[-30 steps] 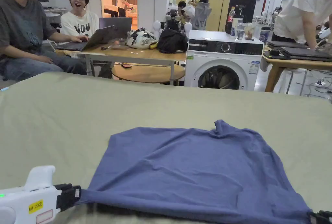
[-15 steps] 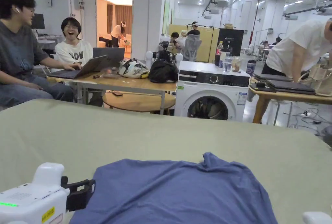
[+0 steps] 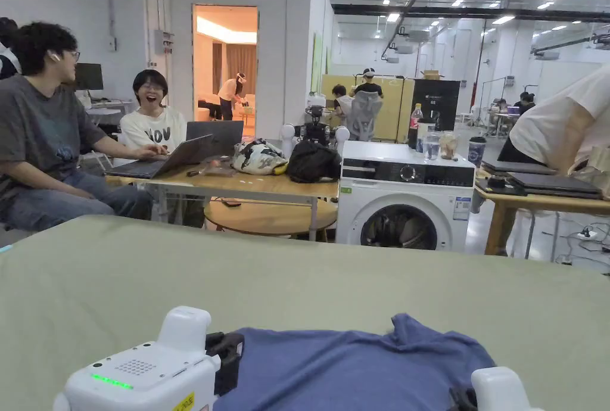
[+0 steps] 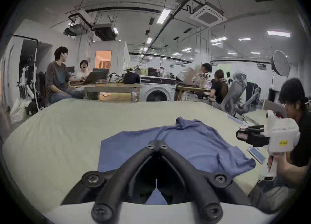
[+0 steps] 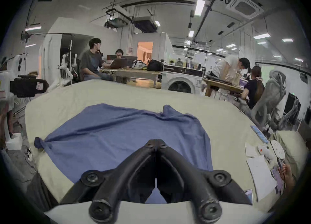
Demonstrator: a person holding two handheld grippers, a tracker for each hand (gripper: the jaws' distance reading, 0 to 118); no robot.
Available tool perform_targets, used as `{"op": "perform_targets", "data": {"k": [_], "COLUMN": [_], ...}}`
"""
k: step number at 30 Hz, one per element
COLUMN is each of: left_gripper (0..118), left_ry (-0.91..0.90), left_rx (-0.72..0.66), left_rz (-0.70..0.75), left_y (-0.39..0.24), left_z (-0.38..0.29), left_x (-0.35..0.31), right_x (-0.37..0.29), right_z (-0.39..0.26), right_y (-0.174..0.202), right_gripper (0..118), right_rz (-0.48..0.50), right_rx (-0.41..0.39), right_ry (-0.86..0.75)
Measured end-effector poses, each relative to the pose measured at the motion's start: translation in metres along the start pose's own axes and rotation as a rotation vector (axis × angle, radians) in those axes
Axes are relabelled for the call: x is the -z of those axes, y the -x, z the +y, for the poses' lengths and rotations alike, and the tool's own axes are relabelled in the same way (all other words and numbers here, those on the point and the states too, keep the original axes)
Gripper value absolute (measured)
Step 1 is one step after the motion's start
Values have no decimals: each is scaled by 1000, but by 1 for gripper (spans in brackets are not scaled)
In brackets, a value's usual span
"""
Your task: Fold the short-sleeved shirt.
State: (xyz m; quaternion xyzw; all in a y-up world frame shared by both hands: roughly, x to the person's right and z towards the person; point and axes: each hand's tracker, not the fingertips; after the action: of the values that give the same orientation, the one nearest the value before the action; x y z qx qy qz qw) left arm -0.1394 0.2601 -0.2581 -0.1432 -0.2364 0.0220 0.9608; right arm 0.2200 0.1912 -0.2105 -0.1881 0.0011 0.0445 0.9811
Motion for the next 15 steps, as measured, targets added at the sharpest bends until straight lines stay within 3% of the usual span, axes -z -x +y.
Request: {"op": "perform_targets", "data": {"k": [5, 7, 9, 10, 13, 15], "left_gripper": [0, 4, 35, 44, 57, 57], "left_ry": [71, 160, 228, 260, 332, 371], "left_rx": [-81, -71, -29, -29, -94, -137], "left_rz": [-35, 57, 92, 96, 132, 148], "left_y": [47, 67, 77, 82, 93, 101], "left_z": [-14, -29, -52, -63, -93, -108], "left_x": [-36, -51, -62, -63, -62, -51], "right_x": [-9, -20, -26, -29, -32, -36], "right_z": [-12, -23, -35, -40, -48, -52], "right_y": [-9, -21, -33, -39, -47, -50], "right_gripper": [0, 0, 0, 0, 0, 0], "right_rz": [41, 63, 60, 60, 54, 63], "right_rx": [-21, -19, 19, 44, 90, 121], "right_ry": [34, 62, 78, 89, 117, 124]}}
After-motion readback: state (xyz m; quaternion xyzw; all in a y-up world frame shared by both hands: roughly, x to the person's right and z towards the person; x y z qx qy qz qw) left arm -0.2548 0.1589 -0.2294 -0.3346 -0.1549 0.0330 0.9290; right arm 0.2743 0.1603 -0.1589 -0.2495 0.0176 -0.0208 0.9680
